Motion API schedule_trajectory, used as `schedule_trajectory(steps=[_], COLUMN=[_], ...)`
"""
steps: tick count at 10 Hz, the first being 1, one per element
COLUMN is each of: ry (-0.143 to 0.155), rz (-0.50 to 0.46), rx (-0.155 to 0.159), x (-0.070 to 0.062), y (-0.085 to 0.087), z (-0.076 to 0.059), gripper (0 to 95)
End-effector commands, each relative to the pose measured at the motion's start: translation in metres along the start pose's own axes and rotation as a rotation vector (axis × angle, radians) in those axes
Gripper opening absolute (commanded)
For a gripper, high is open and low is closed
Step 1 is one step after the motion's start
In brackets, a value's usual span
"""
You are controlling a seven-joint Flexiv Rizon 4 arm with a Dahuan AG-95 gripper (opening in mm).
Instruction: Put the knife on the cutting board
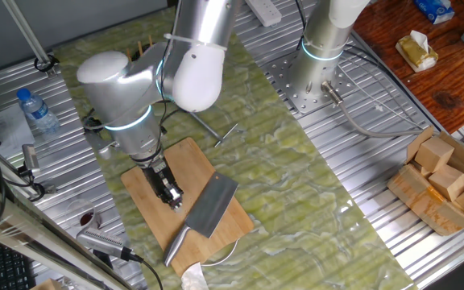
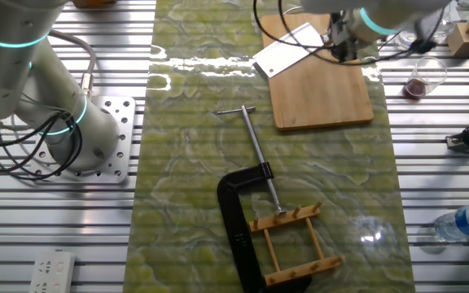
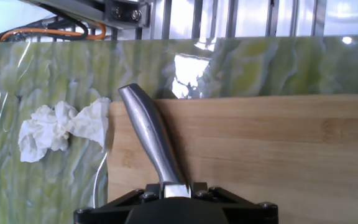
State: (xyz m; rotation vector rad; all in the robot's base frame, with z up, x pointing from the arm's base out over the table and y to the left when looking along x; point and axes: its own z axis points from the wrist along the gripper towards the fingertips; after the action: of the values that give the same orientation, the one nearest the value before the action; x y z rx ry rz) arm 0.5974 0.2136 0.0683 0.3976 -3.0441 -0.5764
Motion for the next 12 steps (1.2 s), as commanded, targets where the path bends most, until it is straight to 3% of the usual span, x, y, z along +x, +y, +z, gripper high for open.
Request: schedule_trajectory(steps=[1, 3, 8, 10, 12], ry=[0.074, 0.072, 0.080, 0.089, 0.079], rz=[-0.072, -0.082, -0.078, -0.041, -0.032], rx=[0.165, 0.215, 0.238, 0.249, 0.258], x=[0.001, 0.016, 0.084, 0.109, 0.129], y=[-0.020, -0.019, -0.032, -0.026, -0.019], z=[-0.039, -0.059, -0.101, -0.111, -0.113], gripper=[0.0, 0.0, 0.0, 0.0, 0.0])
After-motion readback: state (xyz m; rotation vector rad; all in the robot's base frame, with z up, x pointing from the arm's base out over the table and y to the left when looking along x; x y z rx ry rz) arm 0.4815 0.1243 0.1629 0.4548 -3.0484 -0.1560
